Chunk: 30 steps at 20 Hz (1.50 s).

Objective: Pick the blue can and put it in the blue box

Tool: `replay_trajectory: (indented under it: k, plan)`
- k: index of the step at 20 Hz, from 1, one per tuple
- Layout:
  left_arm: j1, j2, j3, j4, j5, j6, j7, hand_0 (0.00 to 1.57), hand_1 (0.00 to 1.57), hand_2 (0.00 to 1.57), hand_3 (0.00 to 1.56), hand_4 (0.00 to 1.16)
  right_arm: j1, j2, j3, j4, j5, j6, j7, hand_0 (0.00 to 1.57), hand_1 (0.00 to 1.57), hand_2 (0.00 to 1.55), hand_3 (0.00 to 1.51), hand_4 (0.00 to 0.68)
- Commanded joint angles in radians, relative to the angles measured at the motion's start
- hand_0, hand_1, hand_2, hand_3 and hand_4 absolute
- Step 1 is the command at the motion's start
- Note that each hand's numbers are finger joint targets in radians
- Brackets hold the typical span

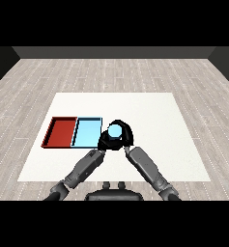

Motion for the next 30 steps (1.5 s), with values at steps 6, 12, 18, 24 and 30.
replay_trajectory:
  k: [6, 12, 18, 24, 30]
  plan:
    - [-0.029, -0.009, -0.002, 0.050, 0.020, 0.003, -0.116, 1.57, 1.57, 1.57, 1.54, 1.12, 0.006, -0.017, 0.019, -0.012, 0.038, 0.064, 0.059, 0.00, 0.00, 0.00, 0.00, 0.000]
    - [-0.022, 0.034, 0.057, 0.020, -0.005, -0.062, -0.081, 1.57, 1.57, 1.57, 1.53, 1.13, 0.032, -0.001, -0.057, 0.002, 0.055, 0.155, 0.031, 0.00, 0.00, 0.00, 0.00, 0.000]
    - [0.012, -0.009, 0.041, 0.052, -0.039, 0.024, -0.125, 1.57, 1.57, 1.57, 1.53, 1.14, 0.084, -0.004, -0.103, 0.008, 0.040, 0.153, -0.037, 0.00, 0.00, 0.00, 0.00, 0.000]
    - [-0.077, 0.022, 0.131, 0.113, -0.064, 0.025, -0.079, 1.57, 1.57, 1.57, 1.53, 1.15, 0.193, -0.043, -0.172, -0.204, -0.022, 0.190, -0.053, 0.00, 0.00, 0.00, 0.00, 0.000]
    - [-0.041, 0.149, 0.146, 0.074, -0.120, 0.032, -0.044, 1.57, 1.57, 1.57, 1.52, 1.15, 0.322, -0.079, -0.304, -0.315, -0.131, 0.216, -0.066, 0.00, 0.00, 0.00, 0.00, 0.000]
